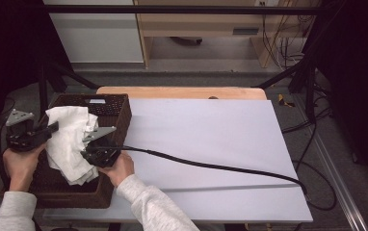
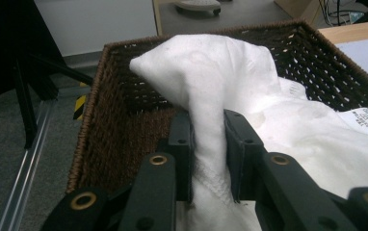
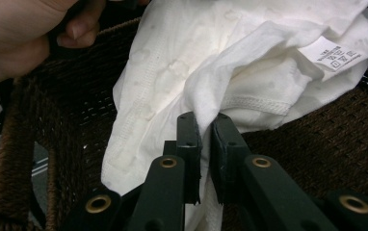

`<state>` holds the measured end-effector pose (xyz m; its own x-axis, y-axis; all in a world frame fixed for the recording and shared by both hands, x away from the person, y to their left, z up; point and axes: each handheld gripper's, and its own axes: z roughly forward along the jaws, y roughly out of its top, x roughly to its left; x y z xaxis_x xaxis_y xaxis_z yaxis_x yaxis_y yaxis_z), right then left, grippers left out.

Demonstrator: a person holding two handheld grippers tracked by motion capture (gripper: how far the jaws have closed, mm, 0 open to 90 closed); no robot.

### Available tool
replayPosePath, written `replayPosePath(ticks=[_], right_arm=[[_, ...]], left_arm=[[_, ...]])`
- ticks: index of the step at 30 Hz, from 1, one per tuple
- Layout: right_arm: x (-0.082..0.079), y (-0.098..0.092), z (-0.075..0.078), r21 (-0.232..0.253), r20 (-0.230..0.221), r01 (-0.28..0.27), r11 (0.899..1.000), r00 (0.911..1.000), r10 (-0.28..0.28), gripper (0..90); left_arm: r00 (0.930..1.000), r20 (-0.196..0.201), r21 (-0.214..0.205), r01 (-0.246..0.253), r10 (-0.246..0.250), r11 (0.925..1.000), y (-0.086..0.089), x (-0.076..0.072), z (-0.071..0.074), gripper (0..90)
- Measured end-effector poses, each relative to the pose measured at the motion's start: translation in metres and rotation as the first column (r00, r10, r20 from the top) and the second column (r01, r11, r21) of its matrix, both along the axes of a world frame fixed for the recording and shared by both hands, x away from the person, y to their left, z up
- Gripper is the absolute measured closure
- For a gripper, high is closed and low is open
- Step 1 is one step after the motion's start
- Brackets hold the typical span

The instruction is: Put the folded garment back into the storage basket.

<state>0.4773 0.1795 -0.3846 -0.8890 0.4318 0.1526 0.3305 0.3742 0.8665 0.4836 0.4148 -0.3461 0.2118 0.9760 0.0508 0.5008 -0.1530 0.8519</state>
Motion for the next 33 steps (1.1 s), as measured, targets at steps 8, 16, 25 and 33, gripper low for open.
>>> replayPosePath(ticks=[8,16,25,33], right_arm=[[0.0,0.002,-0.006,-0.023,-0.002,0.023,0.999,0.9997,-0.023,83.4],[0.0,0.001,-0.003,-0.021,-0.001,0.059,0.998,0.9983,-0.059,54.6],[0.001,-0.023,0.031,0.005,0.053,0.069,0.998,0.9962,-0.069,21.3],[-0.001,-0.051,0.041,-0.038,0.109,0.02,0.999,0.9939,-0.016,2.3]], left_arm=[[0.9997,-0.025,0.0,-0.003,0.003,1.0,-0.002,0.006,-0.009,74.8],[0.9986,-0.045,0.029,-0.028,0.029,0.9992,-0.004,0.01,-0.013,59.3],[0.9978,0.003,-0.046,-0.066,0.066,0.9968,-0.003,-0.003,-0.003,30.9],[0.9985,0.053,-0.119,-0.008,0.015,0.9928,-0.013,-0.016,0.011,14.2]])
